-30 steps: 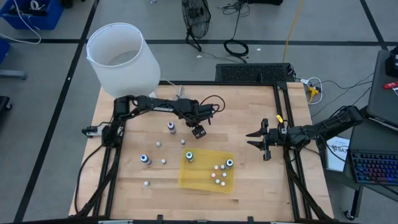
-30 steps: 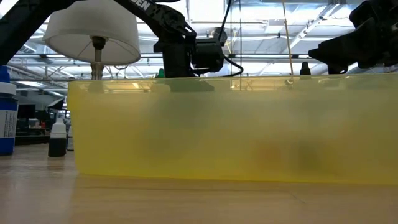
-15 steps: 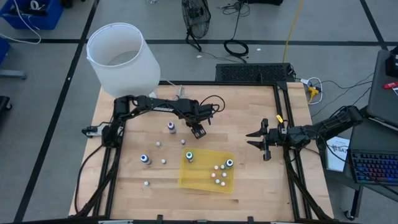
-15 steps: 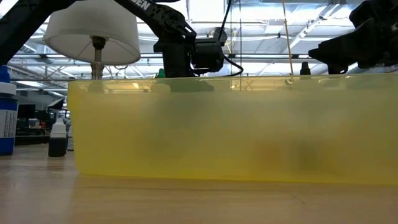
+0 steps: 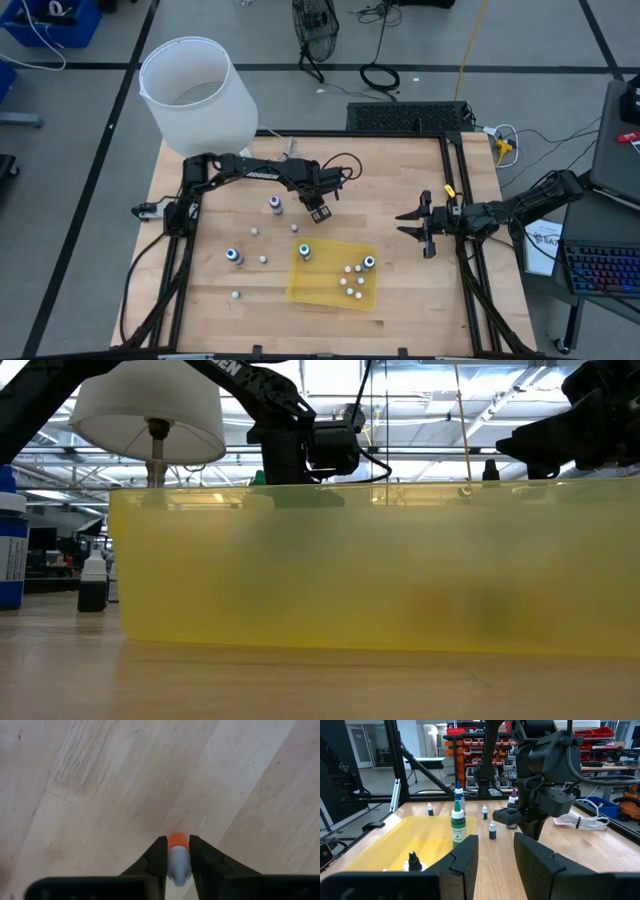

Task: Pick & Place food coloring
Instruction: Put the small orange food coloring bottle into the yellow container

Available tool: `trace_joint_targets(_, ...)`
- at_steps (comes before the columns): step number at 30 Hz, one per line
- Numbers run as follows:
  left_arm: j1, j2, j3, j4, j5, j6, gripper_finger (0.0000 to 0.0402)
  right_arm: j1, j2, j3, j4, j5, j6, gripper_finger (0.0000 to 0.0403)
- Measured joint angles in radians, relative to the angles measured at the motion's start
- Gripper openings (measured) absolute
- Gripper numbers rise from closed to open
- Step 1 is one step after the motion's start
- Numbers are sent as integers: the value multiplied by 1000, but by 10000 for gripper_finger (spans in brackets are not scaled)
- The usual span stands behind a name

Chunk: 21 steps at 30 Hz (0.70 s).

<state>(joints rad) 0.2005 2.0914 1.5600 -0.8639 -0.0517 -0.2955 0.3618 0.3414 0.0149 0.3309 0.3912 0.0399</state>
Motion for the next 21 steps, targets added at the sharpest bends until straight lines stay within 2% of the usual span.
trace_joint_targets(2,0,0,0,2,0,3,51,0,0,0,0,0,0,114)
trace_joint_targets(9,0,0,0,2,0,6,51,0,0,0,0,0,0,114)
trace_joint_targets(14,0,0,0,1,2,5,68,0,0,0,0,0,0,114)
trace_joint_targets(21,0,0,0,-1,35,-1,63,0,0,0,0,0,0,114)
